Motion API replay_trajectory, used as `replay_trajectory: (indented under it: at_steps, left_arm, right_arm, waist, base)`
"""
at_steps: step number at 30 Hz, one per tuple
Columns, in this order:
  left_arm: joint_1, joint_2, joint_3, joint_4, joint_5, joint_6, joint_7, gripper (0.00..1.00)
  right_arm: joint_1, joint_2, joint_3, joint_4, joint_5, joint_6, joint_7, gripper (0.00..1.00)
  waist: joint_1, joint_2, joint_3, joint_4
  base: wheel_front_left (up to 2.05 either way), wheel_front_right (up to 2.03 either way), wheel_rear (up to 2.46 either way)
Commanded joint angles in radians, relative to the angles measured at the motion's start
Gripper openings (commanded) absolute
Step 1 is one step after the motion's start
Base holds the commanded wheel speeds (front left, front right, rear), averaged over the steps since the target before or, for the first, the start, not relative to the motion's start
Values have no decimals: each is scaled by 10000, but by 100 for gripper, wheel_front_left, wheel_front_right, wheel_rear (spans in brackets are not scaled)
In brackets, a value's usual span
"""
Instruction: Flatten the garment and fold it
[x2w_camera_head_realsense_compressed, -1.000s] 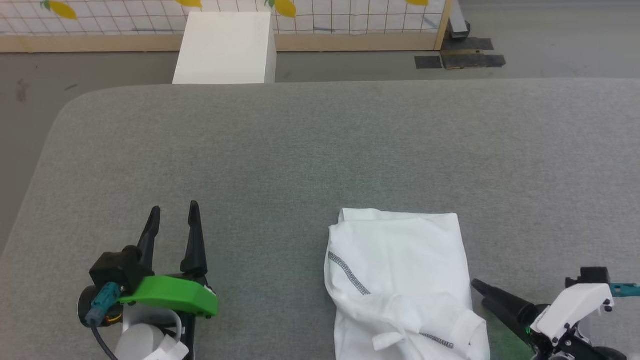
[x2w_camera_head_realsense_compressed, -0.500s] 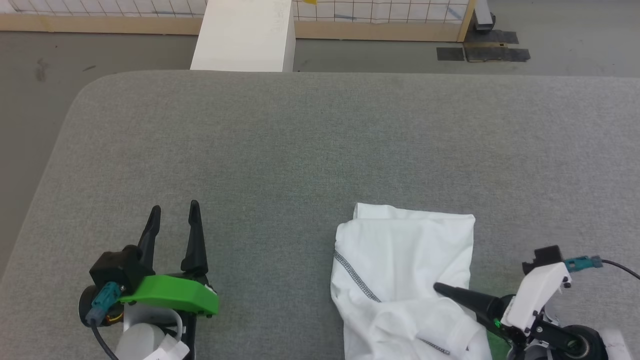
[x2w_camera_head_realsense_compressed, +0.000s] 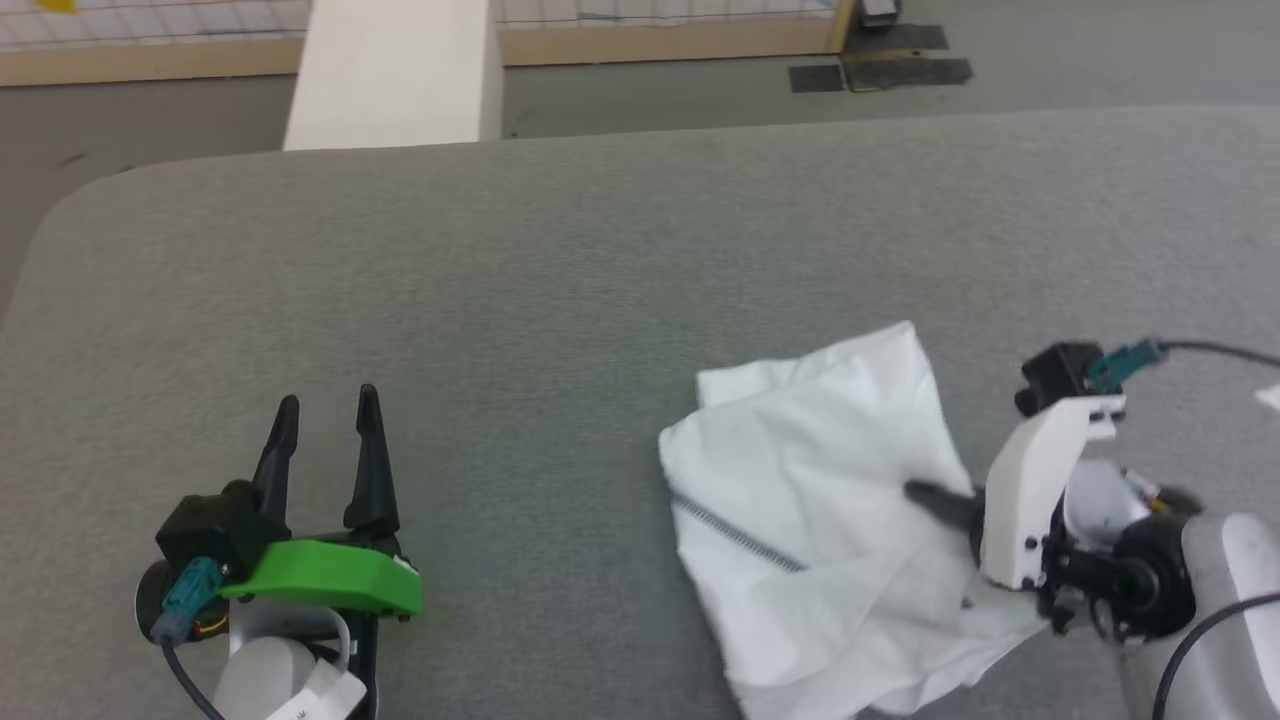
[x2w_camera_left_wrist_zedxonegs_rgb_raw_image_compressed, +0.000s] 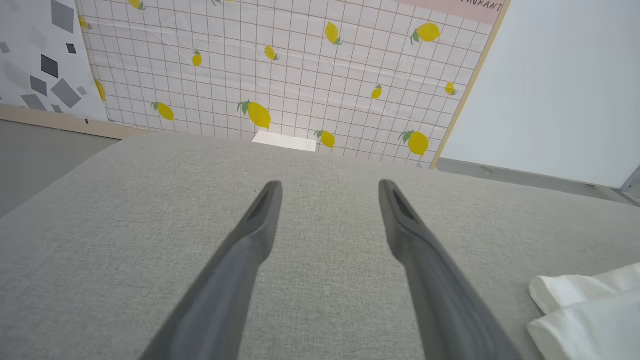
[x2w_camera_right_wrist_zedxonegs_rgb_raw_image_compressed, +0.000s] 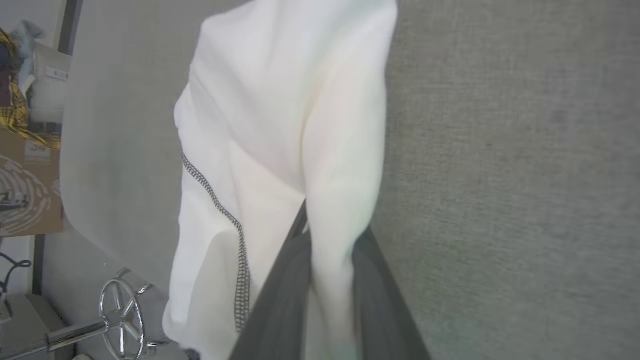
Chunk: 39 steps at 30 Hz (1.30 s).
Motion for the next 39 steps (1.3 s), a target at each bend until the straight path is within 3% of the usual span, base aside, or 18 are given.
replay_trajectory:
  at_steps: [1,8,16,23,29,39]
  left_arm:
    - [-200,7,-6,-63,59,-39,-36,100]
    - [-750,175,-105,-336,233,-145,-36,100]
    - [-1311,744,-310,-682,540,-211,47,100]
    - [-1608,1164,-407,-1252,700,-204,505,100]
    - [-1864,1362,-558,-1686,766,-217,841,100]
    - [-1926,1608,-487,-2091,734,-126,1053,100]
  right_arm:
    - [-317,-310,159,-89,-374,-15,-51,0]
    - [-1681,-1860,1222,342,-2009,-15,-792,0]
    - [-2999,-2962,1183,1712,-3341,-15,-2336,0]
    - [-4410,-3089,741,3282,-4558,-15,-3549,0]
    - [-5561,-3089,-116,4462,-6029,-15,-4299,0]
    - [-6133,-2538,-1893,5258,-7986,-15,-5134,2]
  waist:
    - [0,0,398,-812]
    - [0,0,1224,-2210]
    - [0,0,2222,-3247]
    - [0,0,3043,-3597]
    - [0,0,3598,-3412]
    - [0,0,3806,-3161]
  base:
    - [0,0,0]
    - [0,0,0]
    - [0,0,0]
    - [0,0,0]
    - [0,0,0]
    - [0,0,0]
